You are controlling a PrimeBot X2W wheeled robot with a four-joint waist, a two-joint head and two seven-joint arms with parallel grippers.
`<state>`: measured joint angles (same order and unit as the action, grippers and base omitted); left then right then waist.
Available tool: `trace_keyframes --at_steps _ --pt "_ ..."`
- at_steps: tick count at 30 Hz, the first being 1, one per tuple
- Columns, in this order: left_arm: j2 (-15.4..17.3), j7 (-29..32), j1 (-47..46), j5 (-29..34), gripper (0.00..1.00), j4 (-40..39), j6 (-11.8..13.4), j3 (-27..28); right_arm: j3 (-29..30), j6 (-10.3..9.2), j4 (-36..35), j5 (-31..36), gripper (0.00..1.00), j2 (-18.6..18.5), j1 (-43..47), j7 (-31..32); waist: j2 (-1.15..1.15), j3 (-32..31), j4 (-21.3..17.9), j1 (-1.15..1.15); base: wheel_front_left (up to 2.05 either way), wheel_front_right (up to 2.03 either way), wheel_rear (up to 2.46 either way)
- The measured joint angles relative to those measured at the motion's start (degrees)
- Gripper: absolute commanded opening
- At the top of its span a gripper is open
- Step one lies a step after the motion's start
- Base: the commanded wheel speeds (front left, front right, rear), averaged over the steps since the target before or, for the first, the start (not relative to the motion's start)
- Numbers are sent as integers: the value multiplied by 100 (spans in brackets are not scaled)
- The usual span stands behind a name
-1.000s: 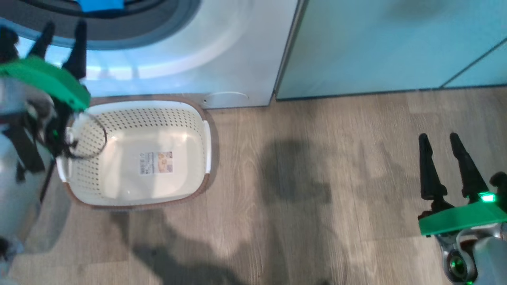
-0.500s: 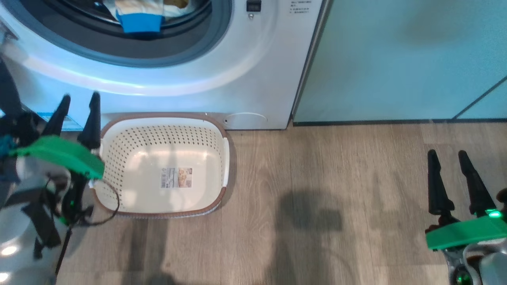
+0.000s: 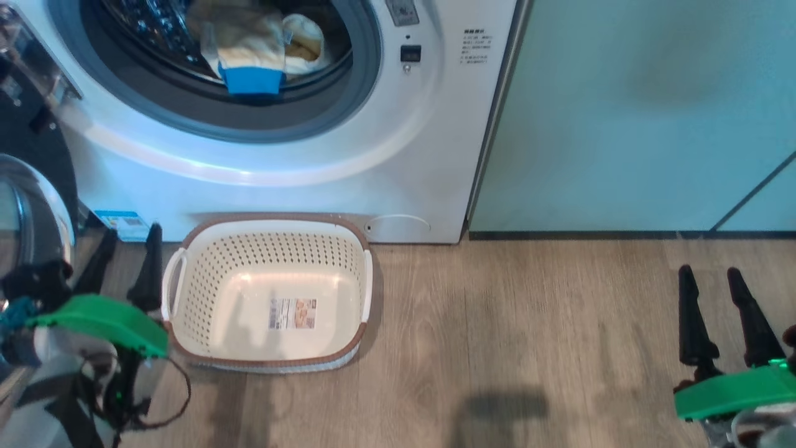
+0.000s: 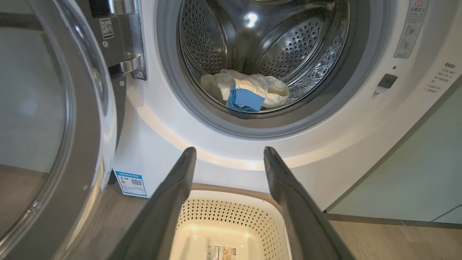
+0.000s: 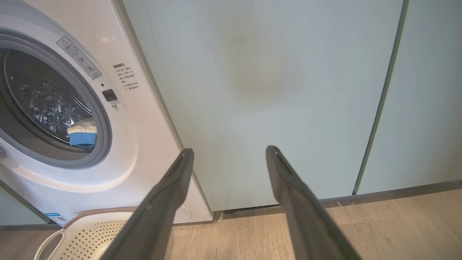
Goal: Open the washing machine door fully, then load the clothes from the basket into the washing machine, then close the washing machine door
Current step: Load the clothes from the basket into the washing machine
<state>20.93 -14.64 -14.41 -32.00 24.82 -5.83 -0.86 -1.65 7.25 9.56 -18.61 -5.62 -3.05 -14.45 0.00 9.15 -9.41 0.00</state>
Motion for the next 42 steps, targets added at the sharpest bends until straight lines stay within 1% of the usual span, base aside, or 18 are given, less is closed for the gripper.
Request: trace_keyframes --at_steps 5,9,13,22,42 --pt "-189 0 435 227 100 -116 -64 269 -3 -1 0 3 100 0 177 0 0 -254 5 0 0 0 0" --pt "-297 0 572 431 100 -119 -115 386 -7 -1 3 3 100 -3 325 0 0 -459 33 0 0 0 0" --pt "-301 0 606 522 100 -118 -155 456 -10 -1 1 3 100 -19 402 0 0 -556 55 0 0 0 0" --pt "-307 0 744 579 100 -148 -160 503 -7 -1 -1 3 100 -36 503 0 0 -673 23 0 0 0 0" --pt "-310 1 828 579 100 -218 -160 481 -9 -1 3 2 100 -38 560 0 0 -689 56 1 0 0 0"
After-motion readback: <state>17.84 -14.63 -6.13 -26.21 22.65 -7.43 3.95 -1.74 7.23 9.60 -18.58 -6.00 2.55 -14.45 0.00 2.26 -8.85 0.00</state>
